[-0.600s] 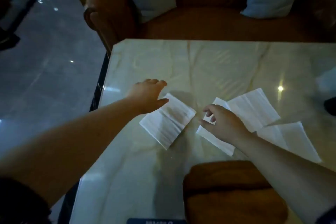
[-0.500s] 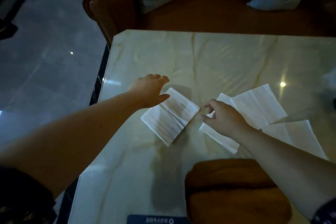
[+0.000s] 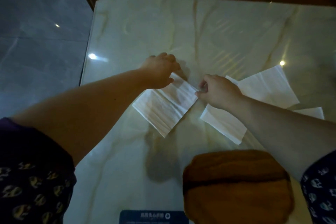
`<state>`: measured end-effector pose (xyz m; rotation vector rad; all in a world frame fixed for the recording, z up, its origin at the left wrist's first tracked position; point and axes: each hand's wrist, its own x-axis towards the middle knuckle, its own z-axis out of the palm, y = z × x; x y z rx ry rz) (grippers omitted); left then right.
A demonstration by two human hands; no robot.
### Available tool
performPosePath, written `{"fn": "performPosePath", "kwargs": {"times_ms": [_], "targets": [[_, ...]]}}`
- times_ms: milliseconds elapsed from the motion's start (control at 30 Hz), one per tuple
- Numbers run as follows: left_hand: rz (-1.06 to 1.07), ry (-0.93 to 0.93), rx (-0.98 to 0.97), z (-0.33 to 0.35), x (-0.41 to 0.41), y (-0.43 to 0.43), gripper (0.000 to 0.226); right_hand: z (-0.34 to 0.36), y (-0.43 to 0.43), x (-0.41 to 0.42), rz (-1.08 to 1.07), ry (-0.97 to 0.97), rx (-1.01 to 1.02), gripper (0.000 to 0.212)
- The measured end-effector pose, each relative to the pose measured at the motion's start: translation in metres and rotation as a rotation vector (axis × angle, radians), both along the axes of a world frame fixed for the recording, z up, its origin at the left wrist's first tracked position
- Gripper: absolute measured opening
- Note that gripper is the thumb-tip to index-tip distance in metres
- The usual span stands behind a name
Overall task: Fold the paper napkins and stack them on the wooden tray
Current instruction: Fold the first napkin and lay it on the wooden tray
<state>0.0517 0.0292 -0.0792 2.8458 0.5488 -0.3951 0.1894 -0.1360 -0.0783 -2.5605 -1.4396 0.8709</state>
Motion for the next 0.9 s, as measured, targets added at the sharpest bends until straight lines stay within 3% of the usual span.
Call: {"fn": "performPosePath", "kwargs": {"times_ms": [167,600,900], "targets": [[-0.035,0.102,-0.033,0.006,0.007,-0.001,0.027,-0.001,0.008,0.006,0.092,-0.046,-0.009,0.017],[0.156,-0.061,-0.08,0.043,-0.052,-0.002,0.015,0.045,0.033,-0.005,0.425,-0.1,0.238,0.008],[-0.029,0.019,0.02,0.028,-0.1,-0.038,0.024,0.02,-0.014,-0.062,0.615,-0.056,0.182,0.014]]}}
